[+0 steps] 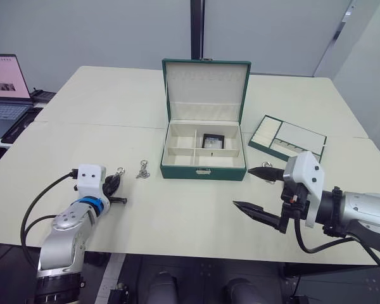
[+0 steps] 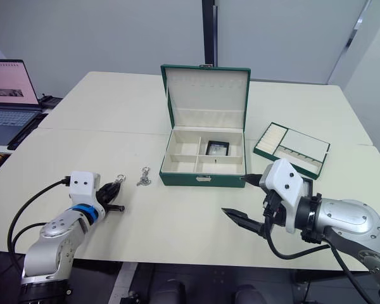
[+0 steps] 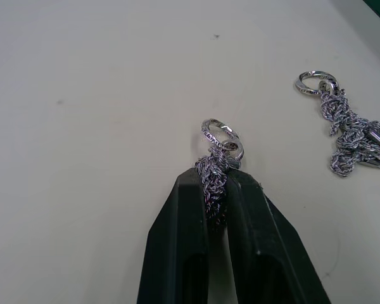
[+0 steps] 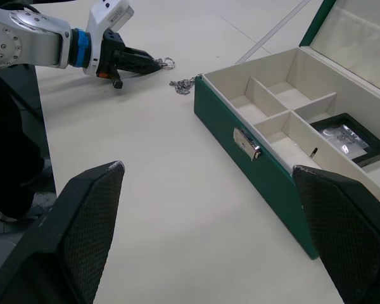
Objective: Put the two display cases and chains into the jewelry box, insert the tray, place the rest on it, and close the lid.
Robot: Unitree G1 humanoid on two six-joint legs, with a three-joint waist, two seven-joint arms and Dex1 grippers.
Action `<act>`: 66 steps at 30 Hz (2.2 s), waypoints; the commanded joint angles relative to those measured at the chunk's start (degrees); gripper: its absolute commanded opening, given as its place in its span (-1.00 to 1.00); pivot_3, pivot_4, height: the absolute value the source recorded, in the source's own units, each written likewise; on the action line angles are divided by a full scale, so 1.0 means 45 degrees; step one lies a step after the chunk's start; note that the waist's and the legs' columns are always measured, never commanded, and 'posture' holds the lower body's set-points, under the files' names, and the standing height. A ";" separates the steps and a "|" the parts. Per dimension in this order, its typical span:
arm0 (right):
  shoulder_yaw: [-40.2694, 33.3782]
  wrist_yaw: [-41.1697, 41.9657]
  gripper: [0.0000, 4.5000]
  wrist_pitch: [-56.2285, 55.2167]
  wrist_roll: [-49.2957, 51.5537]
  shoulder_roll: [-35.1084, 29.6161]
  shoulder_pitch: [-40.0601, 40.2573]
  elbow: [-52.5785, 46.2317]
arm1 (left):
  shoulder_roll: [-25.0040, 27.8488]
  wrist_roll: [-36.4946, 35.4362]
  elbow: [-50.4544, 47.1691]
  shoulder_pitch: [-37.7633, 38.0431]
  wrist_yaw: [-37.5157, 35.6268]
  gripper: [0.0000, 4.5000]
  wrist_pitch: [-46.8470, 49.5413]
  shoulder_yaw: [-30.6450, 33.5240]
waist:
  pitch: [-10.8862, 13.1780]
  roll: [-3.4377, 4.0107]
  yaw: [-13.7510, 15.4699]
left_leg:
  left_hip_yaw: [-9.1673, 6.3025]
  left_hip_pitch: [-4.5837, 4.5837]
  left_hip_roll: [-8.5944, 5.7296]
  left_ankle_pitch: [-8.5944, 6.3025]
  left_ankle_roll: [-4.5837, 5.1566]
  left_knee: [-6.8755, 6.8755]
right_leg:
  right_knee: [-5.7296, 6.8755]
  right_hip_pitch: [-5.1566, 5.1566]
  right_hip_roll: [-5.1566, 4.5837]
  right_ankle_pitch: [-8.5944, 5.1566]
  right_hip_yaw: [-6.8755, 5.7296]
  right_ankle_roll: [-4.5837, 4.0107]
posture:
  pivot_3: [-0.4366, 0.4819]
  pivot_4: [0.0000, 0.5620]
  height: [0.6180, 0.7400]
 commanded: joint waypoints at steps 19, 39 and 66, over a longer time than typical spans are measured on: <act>-0.2341 0.1036 1.00 -0.0671 -0.0043 -0.0424 0.0895 0.0782 | 0.4259 -0.2932 -0.4693 -0.3733 -0.1149 -0.96 0.6908 0.0674 | 0.0069 -0.0045 0.0004 | -0.0003 -0.0015 -0.0006 -0.0001 0.0000 -0.0003 | -0.0005 -0.0015 0.0000 -0.0001 0.0000 0.0001 | -0.05 -0.47 0.77; -0.2939 0.0392 1.00 -0.0381 0.0292 -0.0361 0.1164 0.0551 | 0.1191 -0.1465 -0.1829 -1.0052 0.0445 -0.96 0.8174 -0.4782 | 0.0080 -0.0051 0.0090 | -0.0005 -0.0039 -0.0015 0.0018 -0.0031 0.0011 | -0.0005 -0.0029 0.0010 0.0001 0.0016 0.0002 | -0.05 -0.47 0.77; -0.2642 -0.0528 1.00 -0.0381 0.1193 -0.0415 0.0675 0.0372 | -0.1282 0.1972 0.4533 -1.1998 -0.0371 -0.96 0.4793 -0.6412 | 0.0082 -0.0048 0.0317 | 0.0009 -0.0053 -0.0022 0.0026 -0.0042 0.0013 | -0.0005 -0.0044 0.0009 0.0002 0.0030 0.0004 | -0.05 -0.47 0.77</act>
